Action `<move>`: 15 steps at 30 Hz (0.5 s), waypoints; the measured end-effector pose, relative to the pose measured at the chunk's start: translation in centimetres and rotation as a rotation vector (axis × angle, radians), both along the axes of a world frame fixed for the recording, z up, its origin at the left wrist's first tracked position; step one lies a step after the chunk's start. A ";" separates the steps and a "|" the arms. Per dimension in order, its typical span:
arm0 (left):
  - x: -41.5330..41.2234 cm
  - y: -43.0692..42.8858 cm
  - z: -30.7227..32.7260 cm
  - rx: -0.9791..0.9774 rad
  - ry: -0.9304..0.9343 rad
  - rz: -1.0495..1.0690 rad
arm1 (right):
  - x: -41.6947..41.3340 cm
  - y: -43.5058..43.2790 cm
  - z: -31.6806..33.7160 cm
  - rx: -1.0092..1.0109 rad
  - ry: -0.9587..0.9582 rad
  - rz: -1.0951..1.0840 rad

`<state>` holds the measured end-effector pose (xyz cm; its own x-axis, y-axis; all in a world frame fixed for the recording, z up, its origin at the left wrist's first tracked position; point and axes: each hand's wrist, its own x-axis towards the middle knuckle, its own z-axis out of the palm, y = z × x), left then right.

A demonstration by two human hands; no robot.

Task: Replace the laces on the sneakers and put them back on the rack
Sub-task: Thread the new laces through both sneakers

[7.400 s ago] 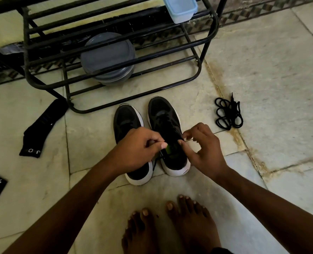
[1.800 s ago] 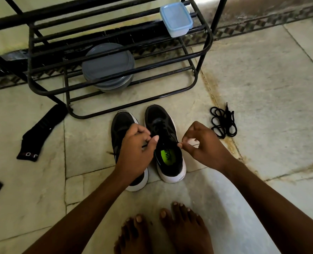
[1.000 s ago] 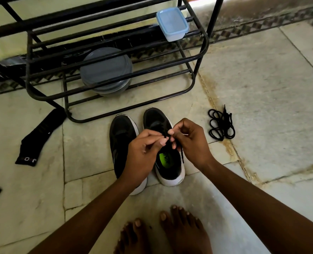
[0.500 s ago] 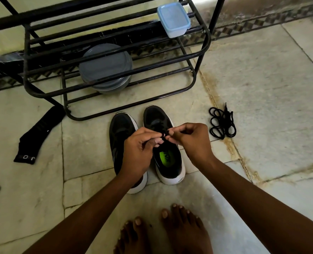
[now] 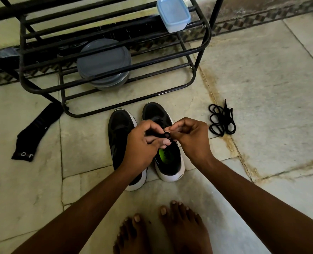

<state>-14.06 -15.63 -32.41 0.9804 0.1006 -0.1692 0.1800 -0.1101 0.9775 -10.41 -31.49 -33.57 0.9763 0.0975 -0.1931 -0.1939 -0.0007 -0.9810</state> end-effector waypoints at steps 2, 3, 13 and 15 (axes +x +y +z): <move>0.1 -0.2 0.2 -0.002 0.015 -0.010 | -0.1 0.0 0.0 0.014 -0.014 0.021; 0.1 -0.2 0.3 0.009 0.017 -0.019 | -0.2 0.0 0.0 0.028 -0.015 0.027; -0.2 -0.2 0.0 0.158 -0.062 0.074 | -0.5 -0.7 0.0 0.017 -0.050 0.165; -0.2 -0.1 -0.1 0.203 -0.086 0.070 | -0.7 -0.8 0.2 0.022 -0.057 0.182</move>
<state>-14.23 -15.72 -32.53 0.9798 0.1925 -0.0545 0.1110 -0.2963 0.9486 -11.07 -32.25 -33.41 0.9516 0.2769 -0.1335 -0.1364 -0.0089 -0.9906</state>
